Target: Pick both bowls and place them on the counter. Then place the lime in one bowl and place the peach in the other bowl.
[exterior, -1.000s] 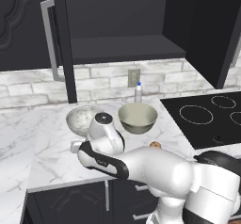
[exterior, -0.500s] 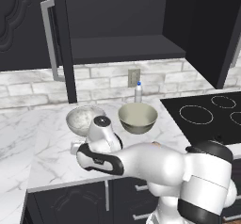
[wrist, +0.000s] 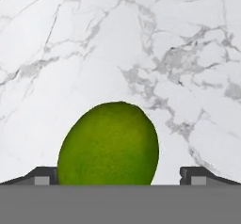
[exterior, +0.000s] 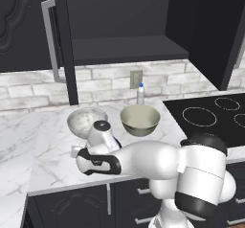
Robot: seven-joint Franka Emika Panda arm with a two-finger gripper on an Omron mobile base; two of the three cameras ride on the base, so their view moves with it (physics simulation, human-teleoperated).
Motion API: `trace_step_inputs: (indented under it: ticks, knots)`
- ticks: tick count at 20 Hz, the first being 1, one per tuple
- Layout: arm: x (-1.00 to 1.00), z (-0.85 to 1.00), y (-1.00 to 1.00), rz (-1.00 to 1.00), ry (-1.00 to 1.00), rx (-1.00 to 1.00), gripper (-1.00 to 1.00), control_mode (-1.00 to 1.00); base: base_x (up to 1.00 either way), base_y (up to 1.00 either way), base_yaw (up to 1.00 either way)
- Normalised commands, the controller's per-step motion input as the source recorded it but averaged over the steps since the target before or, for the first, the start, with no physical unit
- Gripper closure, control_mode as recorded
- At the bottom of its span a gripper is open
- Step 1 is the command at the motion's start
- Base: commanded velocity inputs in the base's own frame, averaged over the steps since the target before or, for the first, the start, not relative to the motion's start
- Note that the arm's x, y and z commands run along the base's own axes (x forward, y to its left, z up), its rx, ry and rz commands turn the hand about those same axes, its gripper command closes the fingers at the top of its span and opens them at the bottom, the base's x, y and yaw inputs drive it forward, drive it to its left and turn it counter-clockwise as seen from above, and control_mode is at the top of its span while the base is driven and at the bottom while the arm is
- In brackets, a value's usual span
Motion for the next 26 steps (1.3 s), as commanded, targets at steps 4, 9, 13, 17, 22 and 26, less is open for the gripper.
trace_step_inputs:
  ticks: [4, 9, 13, 17, 22, 26]
  knots:
    - [0.06, -0.04, 0.1, -0.03, 0.0, 0.02, -1.0, -1.0, 0.0, 0.0, 0.0]
    - [0.01, -0.12, 0.1, -0.03, 0.0, 0.02, -1.0, -1.0, 0.0, 0.0, 0.0]
    - [0.09, -0.17, 0.07, -0.01, 0.0, 0.01, 1.0, -1.0, 0.0, 0.0, 0.0]
    - [0.16, -0.05, 0.03, 0.0, -0.04, 0.0, 1.0, -1.0, 0.0, 0.0, 0.0]
    - [0.01, 0.0, 0.0, 0.0, -0.11, 0.0, 1.0, -1.0, 0.0, 0.0, 0.0]
    - [-0.1, 0.04, -0.01, 0.0, -0.13, 0.0, 1.0, -1.0, 0.0, 0.0, 0.0]
